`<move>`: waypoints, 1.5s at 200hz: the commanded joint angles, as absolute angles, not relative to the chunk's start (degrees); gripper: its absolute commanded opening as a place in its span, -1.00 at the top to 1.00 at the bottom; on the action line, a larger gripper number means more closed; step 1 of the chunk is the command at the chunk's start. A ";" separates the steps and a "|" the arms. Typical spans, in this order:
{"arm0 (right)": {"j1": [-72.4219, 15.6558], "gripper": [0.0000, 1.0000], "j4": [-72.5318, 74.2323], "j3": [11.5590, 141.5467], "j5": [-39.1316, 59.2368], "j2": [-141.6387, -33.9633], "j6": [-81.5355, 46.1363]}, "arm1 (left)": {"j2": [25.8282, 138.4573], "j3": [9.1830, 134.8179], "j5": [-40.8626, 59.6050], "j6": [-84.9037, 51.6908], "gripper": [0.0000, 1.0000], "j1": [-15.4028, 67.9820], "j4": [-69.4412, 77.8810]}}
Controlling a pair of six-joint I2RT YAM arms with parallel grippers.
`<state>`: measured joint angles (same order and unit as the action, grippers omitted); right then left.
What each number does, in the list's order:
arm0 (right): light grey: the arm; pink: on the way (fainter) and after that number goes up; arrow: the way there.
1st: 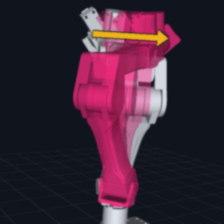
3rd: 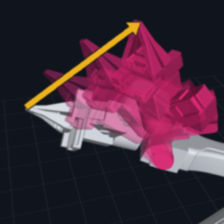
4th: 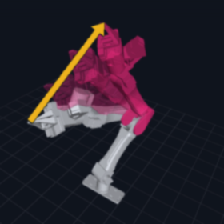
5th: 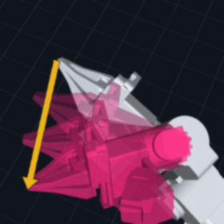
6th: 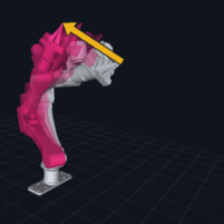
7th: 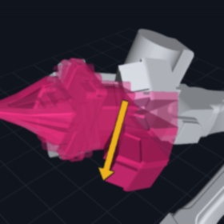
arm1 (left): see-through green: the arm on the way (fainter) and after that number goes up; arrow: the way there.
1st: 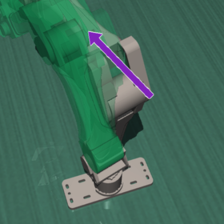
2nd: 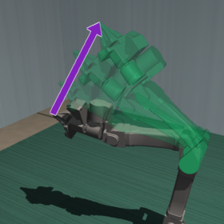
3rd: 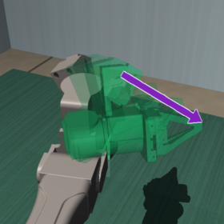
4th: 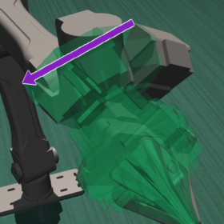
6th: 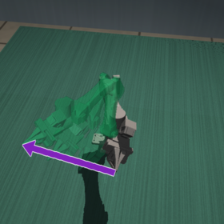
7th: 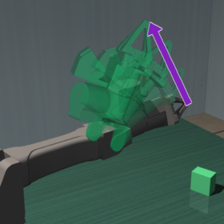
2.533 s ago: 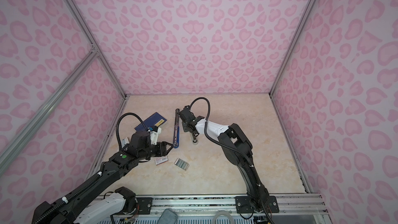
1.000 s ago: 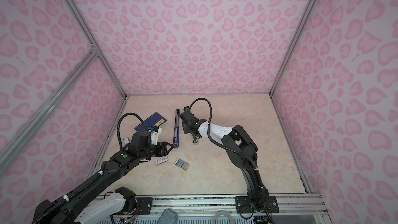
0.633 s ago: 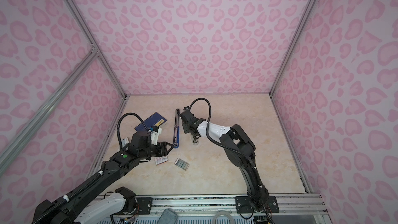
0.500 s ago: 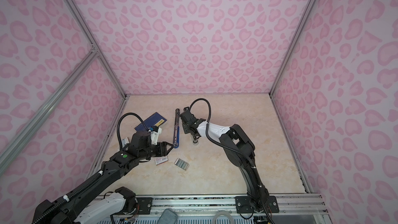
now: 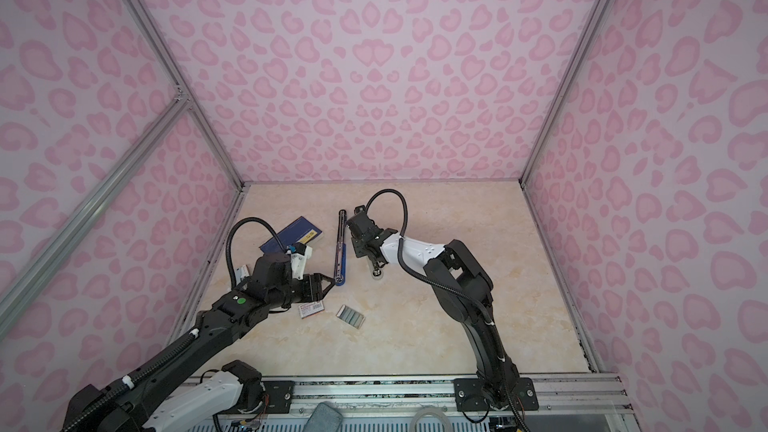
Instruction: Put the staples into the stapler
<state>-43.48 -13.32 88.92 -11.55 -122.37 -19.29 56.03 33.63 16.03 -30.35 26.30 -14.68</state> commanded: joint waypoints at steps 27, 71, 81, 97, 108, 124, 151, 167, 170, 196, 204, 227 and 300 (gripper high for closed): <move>-43.24 0.84 -13.27 89.47 -12.31 -123.65 -19.03 | 55.90 33.31 15.82 -29.97 -0.20 26.28 -13.36; -43.33 0.85 -13.18 89.11 -11.79 -123.84 -19.49 | 56.29 33.40 15.82 -29.97 -0.20 26.33 -13.37; -43.41 0.85 -13.18 89.10 -11.91 -123.67 -19.51 | 56.42 33.40 15.90 -29.97 -0.20 26.28 -13.34; -43.42 0.85 -13.18 89.17 -12.21 -123.23 -19.60 | 56.43 33.39 15.82 -29.97 -0.20 26.29 -13.35; -43.40 0.85 -13.36 89.36 -12.30 -122.92 -19.68 | 56.43 33.40 15.85 -29.97 -0.20 26.32 -13.27; -43.42 0.84 -13.32 89.47 -12.47 -122.57 -19.59 | 56.45 33.31 15.82 -30.01 -0.20 26.29 -13.28; -43.42 0.85 -13.61 90.04 -12.42 -122.93 -19.51 | 56.50 33.22 15.92 -30.06 -0.20 26.32 -13.21; -43.42 0.85 -13.71 90.35 -12.31 -123.43 -19.51 | 56.51 33.31 15.92 -29.98 -0.20 26.28 -13.21; -43.42 0.85 -13.71 90.43 -12.23 -123.55 -19.51 | 56.57 33.31 15.91 -29.97 -0.20 26.35 -13.20; -43.51 0.85 -13.89 90.62 -12.13 -124.27 -19.51 | 56.69 33.34 15.82 -29.99 -0.20 26.28 -13.28; -43.51 0.85 -13.95 90.62 -12.22 -124.49 -19.51 | 56.62 33.31 15.82 -29.97 -0.20 26.29 -13.28; -43.32 0.85 -13.89 90.20 -12.84 -124.76 -19.42 | 56.65 33.39 15.90 -29.97 -0.20 26.29 -13.29; -43.24 0.85 -13.58 90.09 -12.83 -123.92 -19.07 | 56.63 33.53 15.82 -29.88 -0.20 26.28 -13.47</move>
